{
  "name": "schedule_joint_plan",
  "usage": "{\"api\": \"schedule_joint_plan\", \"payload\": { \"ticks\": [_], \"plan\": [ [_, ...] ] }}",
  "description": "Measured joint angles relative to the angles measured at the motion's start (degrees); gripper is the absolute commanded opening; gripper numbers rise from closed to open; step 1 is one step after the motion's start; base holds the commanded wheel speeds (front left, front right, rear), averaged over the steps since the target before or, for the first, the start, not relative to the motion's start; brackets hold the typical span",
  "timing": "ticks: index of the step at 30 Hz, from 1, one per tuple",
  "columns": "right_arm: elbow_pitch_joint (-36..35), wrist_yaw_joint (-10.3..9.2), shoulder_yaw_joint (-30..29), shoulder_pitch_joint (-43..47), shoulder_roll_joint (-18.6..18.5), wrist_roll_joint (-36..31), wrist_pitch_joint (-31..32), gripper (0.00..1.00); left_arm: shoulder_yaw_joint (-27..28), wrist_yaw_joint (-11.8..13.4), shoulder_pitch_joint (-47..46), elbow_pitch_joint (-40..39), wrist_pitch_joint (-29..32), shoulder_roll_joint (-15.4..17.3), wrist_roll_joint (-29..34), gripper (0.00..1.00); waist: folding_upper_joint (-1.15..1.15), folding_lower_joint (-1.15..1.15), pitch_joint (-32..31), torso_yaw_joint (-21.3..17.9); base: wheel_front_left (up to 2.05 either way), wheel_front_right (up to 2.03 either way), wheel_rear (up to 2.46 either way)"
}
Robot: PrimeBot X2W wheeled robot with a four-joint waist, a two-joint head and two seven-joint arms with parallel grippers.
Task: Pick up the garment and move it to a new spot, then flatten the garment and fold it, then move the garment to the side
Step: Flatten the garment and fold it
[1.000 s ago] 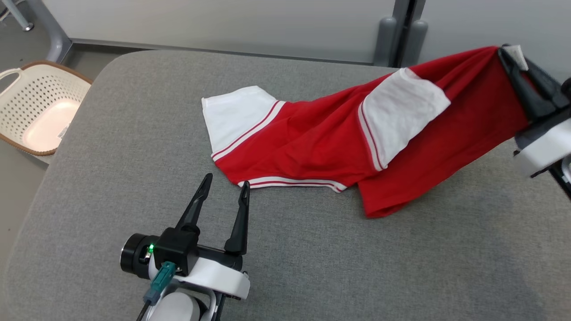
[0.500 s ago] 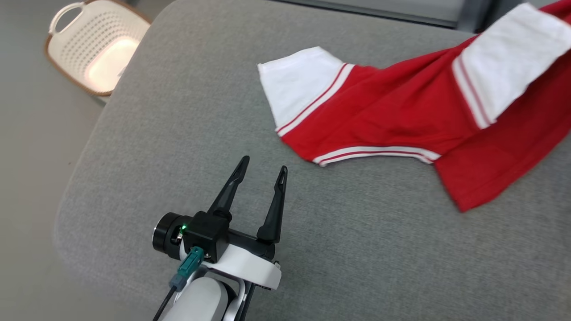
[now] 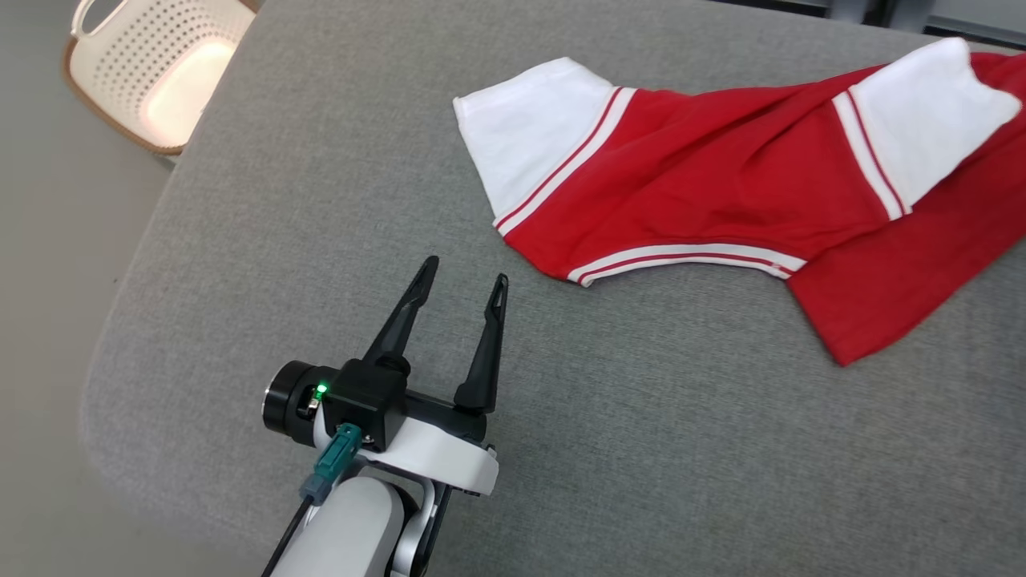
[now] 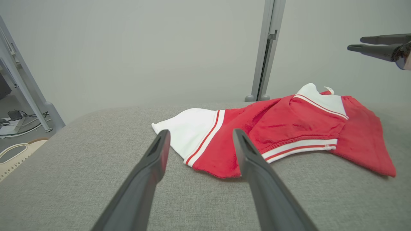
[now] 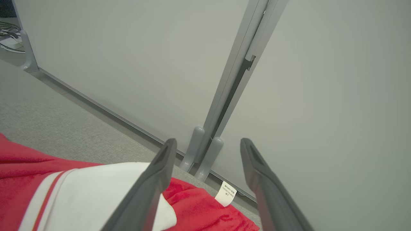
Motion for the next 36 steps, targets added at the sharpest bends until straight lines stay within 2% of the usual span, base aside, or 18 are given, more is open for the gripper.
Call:
{"api": "schedule_joint_plan", "payload": {
  "ticks": [5,9,15,19,24,29,36],
  "plan": [
    [-0.46,0.00,0.14,4.13,4.08,1.43,-5.99,1.00,2.10,-0.49,0.17,0.49,0.00,-0.03,1.63,1.00,0.00,0.00,-2.50,-2.79,0.00,0.00,0.00],
    [-3.28,0.00,-1.92,8.70,7.75,2.20,-8.11,1.00,4.48,-0.56,0.84,0.79,0.00,-0.01,2.12,1.00,0.00,0.00,-5.17,-5.26,0.00,0.00,0.00],
    [-11.80,0.00,-9.50,19.43,13.74,3.03,-8.67,1.00,7.59,-0.58,3.24,0.58,0.00,-0.01,3.05,1.00,0.00,0.00,-9.53,-9.07,0.00,0.00,0.00],
    [-19.29,0.00,-15.78,29.18,18.19,0.66,-8.75,1.00,9.57,-0.74,5.03,0.27,0.00,-0.02,3.34,1.00,0.00,0.00,-11.90,-11.51,0.00,0.00,0.00],
    [-25.41,-0.02,-21.86,40.76,24.25,-2.60,-8.88,1.00,11.54,-0.82,7.21,-0.30,0.00,-0.01,3.46,1.00,0.00,0.00,-14.26,-13.61,0.00,0.00,0.00],
    [-28.41,-0.02,-23.69,45.43,27.51,-4.86,-8.89,1.00,12.26,-1.07,8.62,-0.41,0.00,0.00,3.61,1.00,0.00,0.00,-15.14,-14.67,0.00,0.00,0.00],
    [-31.01,-0.02,-25.05,46.62,28.71,-7.06,-5.56,1.00,11.60,-1.55,8.69,-0.64,0.00,0.01,3.59,1.00,0.00,0.00,-14.31,-14.14,0.00,0.00,0.00]
  ]
}}
